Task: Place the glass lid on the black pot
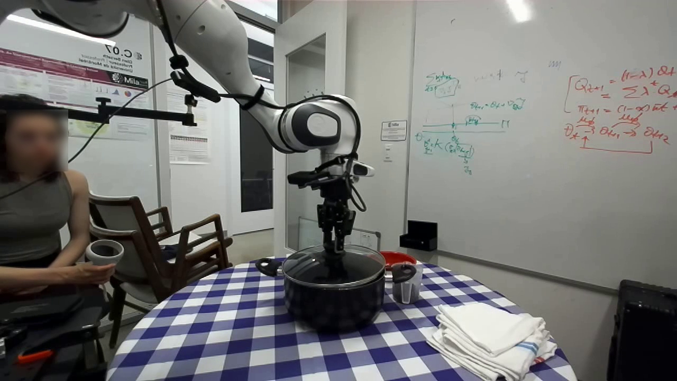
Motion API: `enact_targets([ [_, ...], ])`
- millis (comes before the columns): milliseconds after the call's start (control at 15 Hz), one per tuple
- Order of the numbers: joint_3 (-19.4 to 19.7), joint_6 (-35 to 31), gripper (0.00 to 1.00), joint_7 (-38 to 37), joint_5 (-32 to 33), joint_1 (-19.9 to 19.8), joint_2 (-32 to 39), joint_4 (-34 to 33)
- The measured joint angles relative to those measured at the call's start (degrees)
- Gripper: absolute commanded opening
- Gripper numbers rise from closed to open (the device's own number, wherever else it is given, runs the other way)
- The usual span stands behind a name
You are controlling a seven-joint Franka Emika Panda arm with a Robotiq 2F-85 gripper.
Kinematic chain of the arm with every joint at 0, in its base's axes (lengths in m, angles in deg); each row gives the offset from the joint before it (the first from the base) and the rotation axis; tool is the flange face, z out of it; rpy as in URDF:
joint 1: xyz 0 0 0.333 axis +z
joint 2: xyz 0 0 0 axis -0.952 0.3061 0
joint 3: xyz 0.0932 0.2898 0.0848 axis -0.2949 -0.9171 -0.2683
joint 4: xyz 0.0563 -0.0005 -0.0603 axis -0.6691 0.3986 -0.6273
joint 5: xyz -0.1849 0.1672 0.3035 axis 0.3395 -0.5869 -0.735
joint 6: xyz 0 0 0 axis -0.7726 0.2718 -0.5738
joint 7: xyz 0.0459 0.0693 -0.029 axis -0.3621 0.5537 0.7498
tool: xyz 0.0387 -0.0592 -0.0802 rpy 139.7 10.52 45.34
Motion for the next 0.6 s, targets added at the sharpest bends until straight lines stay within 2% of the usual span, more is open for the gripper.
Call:
enact_targets([
  [67,0.00,0.00,0.47,0.00,0.00,0.01,0.00,0.00],
  [133,0.00,0.00,0.75,0.00,0.00,0.01,0.00,0.00],
  [267,-0.02,0.00,0.82,0.00,0.00,0.01,0.00,0.01],
  [400,-0.14,0.00,0.96,0.00,0.00,0.05,-0.14,0.04],
  [600,-0.29,0.01,1.00,0.00,-0.11,0.25,-0.60,0.07],
])
